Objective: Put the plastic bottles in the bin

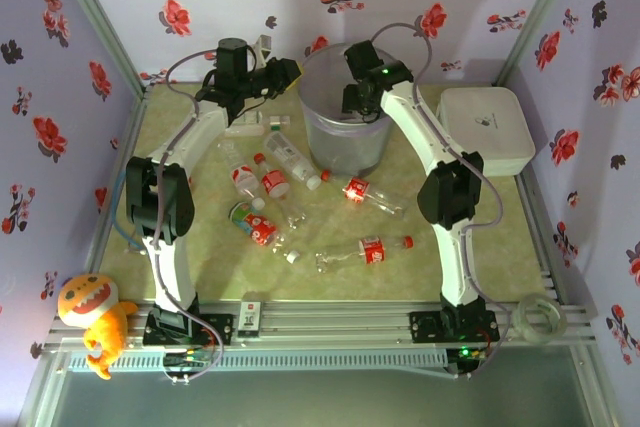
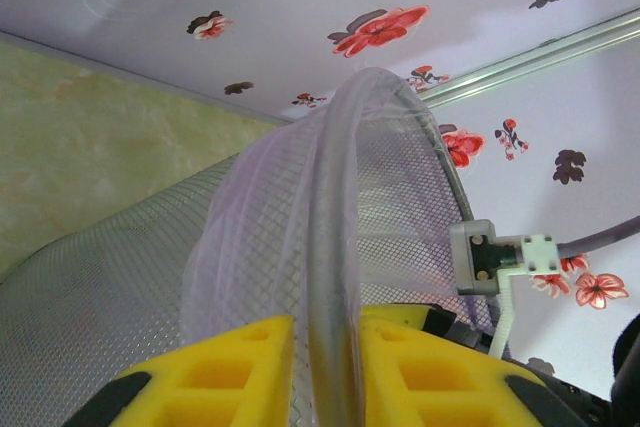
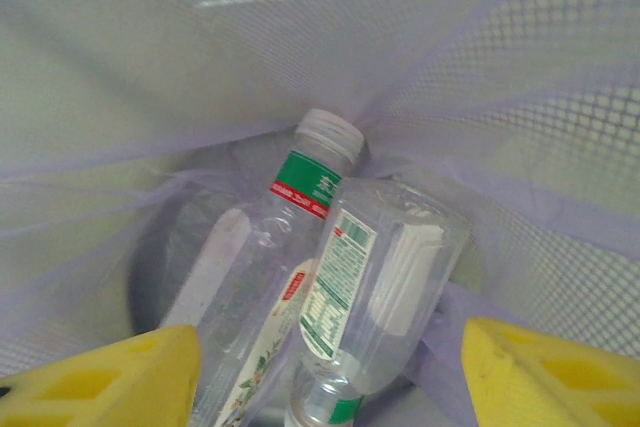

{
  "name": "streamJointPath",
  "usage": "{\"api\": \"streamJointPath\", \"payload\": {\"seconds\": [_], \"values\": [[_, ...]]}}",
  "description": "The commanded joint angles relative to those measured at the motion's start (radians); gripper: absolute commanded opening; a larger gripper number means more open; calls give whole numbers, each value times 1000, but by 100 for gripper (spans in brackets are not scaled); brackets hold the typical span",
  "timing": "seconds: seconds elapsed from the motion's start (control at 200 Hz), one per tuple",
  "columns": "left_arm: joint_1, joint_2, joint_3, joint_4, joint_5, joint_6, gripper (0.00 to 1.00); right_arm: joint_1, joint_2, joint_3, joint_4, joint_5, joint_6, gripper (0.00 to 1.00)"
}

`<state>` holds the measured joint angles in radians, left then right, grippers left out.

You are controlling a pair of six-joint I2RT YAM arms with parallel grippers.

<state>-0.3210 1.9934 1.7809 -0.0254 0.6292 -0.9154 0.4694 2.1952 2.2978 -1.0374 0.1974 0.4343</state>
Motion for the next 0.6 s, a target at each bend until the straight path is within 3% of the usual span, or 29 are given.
{"api": "streamJointPath", "payload": {"seconds": [0.0,0.375,0.595], "values": [[-6,11,-31,-70,-29,0,24,21,-103,32,89,-57,-84,71],[-4,9,-25,-71,-29,4,24,49,-359,-165,226,-83,-207,77],[-4,2,-8,-75,-29,4,29,174,-490,-294,247,-86,-371,76]]}}
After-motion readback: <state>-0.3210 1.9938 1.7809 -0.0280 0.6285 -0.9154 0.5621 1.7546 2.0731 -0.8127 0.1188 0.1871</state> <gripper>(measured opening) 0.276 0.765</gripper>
